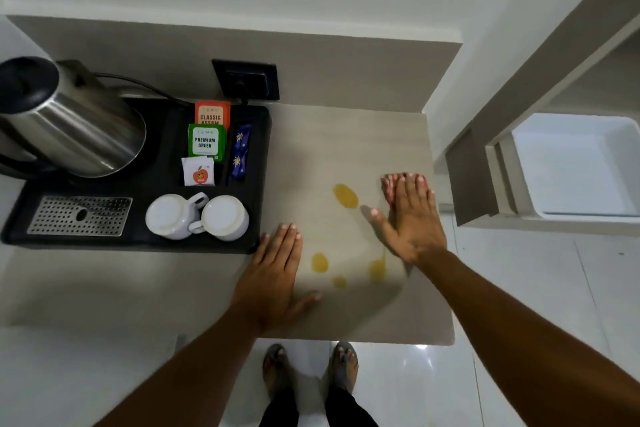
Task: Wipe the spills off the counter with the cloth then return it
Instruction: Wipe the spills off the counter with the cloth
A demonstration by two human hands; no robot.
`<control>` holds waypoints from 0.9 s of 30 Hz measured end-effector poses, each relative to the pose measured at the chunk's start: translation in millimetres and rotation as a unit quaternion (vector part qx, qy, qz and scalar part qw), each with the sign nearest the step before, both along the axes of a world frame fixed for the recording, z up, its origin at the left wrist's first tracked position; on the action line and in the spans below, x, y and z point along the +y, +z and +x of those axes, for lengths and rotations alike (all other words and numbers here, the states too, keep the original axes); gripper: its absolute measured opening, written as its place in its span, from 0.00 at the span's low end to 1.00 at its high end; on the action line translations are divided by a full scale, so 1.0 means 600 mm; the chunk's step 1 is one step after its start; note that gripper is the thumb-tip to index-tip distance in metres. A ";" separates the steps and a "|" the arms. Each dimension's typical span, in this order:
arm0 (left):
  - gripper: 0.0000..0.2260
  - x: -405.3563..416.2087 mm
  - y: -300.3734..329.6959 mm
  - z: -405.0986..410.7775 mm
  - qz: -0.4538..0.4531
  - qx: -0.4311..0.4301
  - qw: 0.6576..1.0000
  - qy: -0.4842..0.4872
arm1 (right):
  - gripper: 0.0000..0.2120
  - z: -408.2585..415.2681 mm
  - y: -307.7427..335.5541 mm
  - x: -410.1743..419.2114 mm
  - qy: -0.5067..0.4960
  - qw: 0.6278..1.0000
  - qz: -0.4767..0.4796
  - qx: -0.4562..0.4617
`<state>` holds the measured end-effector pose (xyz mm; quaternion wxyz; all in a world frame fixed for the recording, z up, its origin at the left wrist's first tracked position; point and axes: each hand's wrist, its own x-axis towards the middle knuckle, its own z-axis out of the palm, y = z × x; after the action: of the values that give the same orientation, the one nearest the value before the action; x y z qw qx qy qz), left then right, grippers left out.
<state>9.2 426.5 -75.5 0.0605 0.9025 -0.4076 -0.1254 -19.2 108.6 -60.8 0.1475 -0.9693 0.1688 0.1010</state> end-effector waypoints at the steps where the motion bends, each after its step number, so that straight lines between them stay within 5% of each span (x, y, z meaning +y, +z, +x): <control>1: 0.46 0.000 0.000 -0.001 -0.002 -0.003 1.000 -0.002 | 0.48 0.017 0.000 -0.016 -0.004 1.000 -0.002 0.006; 7: 0.46 0.001 -0.003 -0.003 0.004 -0.017 1.000 -0.008 | 0.41 0.165 0.014 -0.035 0.032 0.999 0.006 -0.021; 12: 0.47 0.001 -0.006 -0.001 -0.010 -0.014 1.000 0.004 | 0.45 0.134 0.001 -0.057 0.111 0.994 -0.005 -0.018; 18: 0.48 0.001 -0.009 0.000 -0.004 0.000 1.000 0.010 | 0.43 0.269 0.007 -0.031 0.108 0.994 -0.010 -0.030; 22: 0.48 0.005 -0.006 0.000 -0.011 0.011 1.000 0.011 | 0.43 0.219 -0.005 0.000 0.215 0.976 -0.016 -0.043; 27: 0.50 -0.001 -0.006 0.003 -0.011 0.023 1.000 0.013 | 0.43 0.233 -0.002 -0.006 0.202 0.978 -0.019 -0.038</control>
<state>11.3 425.7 -78.9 0.0808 0.9038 -0.3961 -0.1408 120.7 104.9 -61.9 0.1115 -0.9892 -0.0346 0.0890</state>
